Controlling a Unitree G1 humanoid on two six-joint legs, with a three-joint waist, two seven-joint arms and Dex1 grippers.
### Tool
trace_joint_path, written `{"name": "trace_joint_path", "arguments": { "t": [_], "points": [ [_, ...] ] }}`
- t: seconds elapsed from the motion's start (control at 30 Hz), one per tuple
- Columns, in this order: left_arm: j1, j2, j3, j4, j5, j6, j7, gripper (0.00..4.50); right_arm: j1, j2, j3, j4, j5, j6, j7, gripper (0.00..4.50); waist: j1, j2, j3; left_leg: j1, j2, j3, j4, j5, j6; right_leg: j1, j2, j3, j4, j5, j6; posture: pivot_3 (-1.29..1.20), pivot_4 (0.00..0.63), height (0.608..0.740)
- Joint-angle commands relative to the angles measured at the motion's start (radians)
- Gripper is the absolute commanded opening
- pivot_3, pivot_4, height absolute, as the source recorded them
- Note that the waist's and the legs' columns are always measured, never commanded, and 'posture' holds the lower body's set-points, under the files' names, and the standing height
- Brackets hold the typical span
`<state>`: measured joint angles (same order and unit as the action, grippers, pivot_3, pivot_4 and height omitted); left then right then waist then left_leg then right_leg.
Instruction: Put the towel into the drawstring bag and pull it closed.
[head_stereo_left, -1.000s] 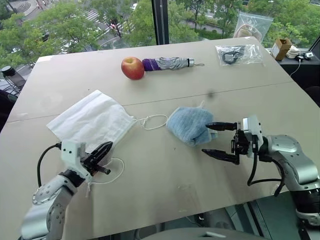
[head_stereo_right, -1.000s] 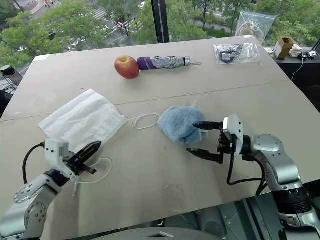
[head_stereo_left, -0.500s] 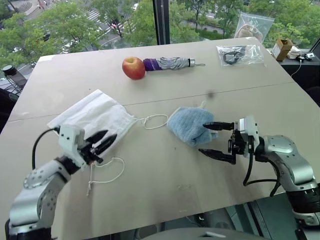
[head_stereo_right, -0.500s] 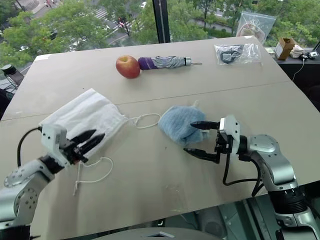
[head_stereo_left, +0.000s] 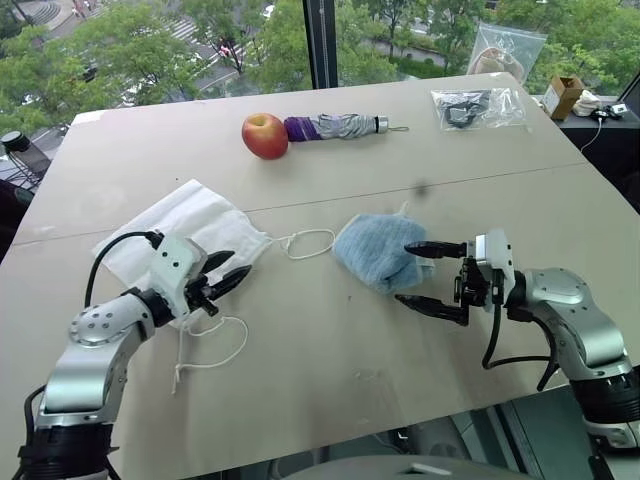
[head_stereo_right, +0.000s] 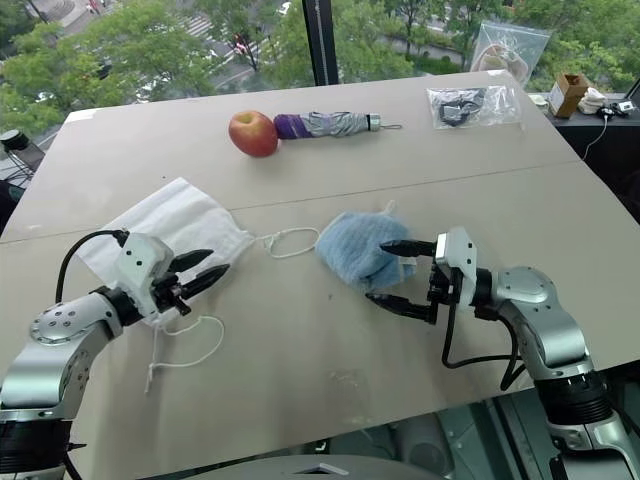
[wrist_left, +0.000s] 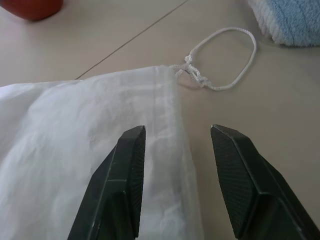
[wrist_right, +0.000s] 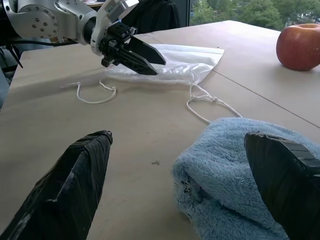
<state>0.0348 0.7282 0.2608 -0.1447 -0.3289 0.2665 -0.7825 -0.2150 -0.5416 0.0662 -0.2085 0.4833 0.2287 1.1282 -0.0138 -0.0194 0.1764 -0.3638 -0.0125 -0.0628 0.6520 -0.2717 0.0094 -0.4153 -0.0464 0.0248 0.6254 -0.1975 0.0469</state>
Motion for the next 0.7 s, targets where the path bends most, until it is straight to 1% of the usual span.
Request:
{"name": "trace_joint_path", "arguments": {
  "t": [0.03, 0.17, 0.7],
  "points": [
    [-0.03, 0.018, 0.001, 0.037, 0.04, -0.059, 0.001, 2.09, 0.001, -0.014, -0.017, -0.039, 0.014, -0.008, 0.001, 4.5, 0.0, 0.0, 0.0, 0.0, 0.0, 0.0, 0.0, 0.0, 0.0, 0.0, 0.0, 0.0, 0.0, 0.0, 0.0, 0.0, 0.15, 0.74],
    [-0.039, 0.024, -0.025, 0.072, 0.077, -0.099, -0.017, 2.09, 0.001, -0.028, -0.024, -0.04, 0.021, -0.002, 0.007, 4.5, 0.0, 0.0, 0.0, 0.0, 0.0, 0.0, 0.0, 0.0, 0.0, 0.0, 0.0, 0.0, 0.0, 0.0, 0.001, 0.0, 0.15, 0.74],
    [-0.048, 0.006, -0.04, 0.088, 0.108, -0.16, -0.004, 2.09, -0.002, -0.037, -0.021, -0.038, 0.024, -0.005, 0.004, 4.5, 0.0, 0.0, 0.0, 0.0, 0.0, 0.0, 0.0, 0.0, 0.0, 0.0, 0.0, 0.0, 0.0, 0.001, 0.001, 0.0, 0.15, 0.74]
  ]
}}
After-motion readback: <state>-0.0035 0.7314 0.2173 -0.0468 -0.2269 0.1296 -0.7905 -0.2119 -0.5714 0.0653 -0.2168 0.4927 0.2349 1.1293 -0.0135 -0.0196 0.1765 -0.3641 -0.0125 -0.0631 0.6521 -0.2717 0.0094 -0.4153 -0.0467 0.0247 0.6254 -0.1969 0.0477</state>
